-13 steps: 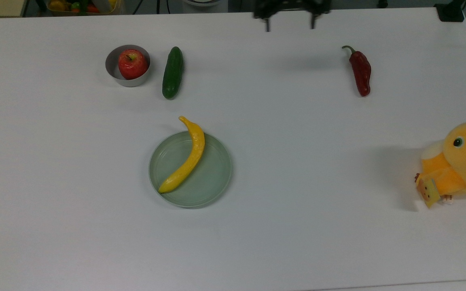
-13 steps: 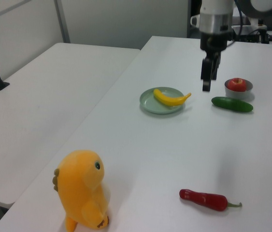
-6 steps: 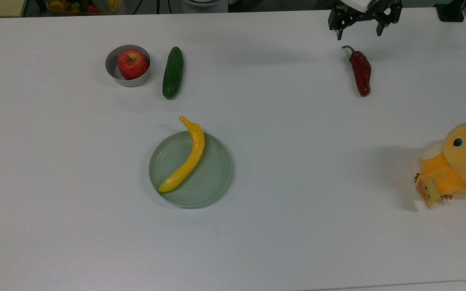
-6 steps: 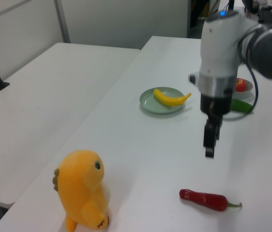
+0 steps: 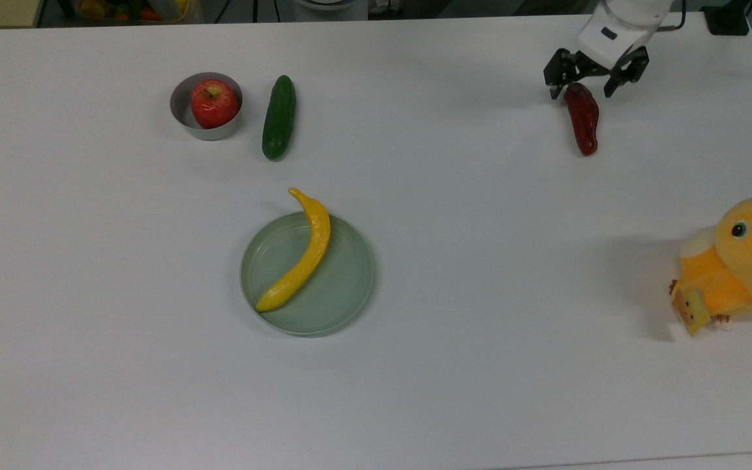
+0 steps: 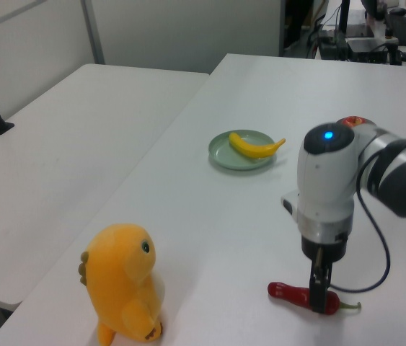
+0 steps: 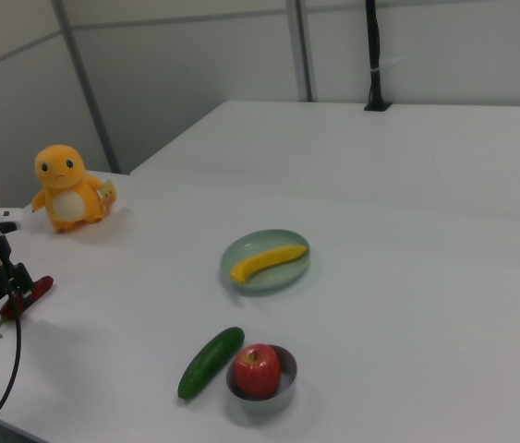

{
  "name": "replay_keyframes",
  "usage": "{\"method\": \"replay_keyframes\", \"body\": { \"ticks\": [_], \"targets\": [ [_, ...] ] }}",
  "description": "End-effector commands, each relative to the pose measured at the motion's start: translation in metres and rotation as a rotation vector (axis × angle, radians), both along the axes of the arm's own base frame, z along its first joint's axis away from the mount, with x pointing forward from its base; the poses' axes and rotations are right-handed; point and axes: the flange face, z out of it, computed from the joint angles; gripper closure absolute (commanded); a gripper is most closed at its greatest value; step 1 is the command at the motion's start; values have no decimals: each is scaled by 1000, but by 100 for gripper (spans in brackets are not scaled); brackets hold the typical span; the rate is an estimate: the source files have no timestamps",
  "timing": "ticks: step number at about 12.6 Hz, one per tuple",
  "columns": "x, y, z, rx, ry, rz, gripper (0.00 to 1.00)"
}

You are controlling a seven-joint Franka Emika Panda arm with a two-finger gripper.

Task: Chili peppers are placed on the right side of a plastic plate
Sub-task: 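Lower the gripper and close it on the red chili pepper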

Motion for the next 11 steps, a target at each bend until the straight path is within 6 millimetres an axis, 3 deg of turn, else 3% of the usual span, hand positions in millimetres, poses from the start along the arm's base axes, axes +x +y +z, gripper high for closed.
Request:
{"method": "replay_keyframes", "body": {
  "ticks": [1, 3, 4, 9, 11],
  "targets": [
    [9, 16, -15, -16, -35, -17, 0],
    [12, 14, -16, -26, -52, -2, 88],
    [12, 14, -16, -28, -54, 6, 100],
    [17, 10, -10, -29, -68, 2, 100],
    [32, -5, 19, -16, -111, -23, 100]
  ]
}}
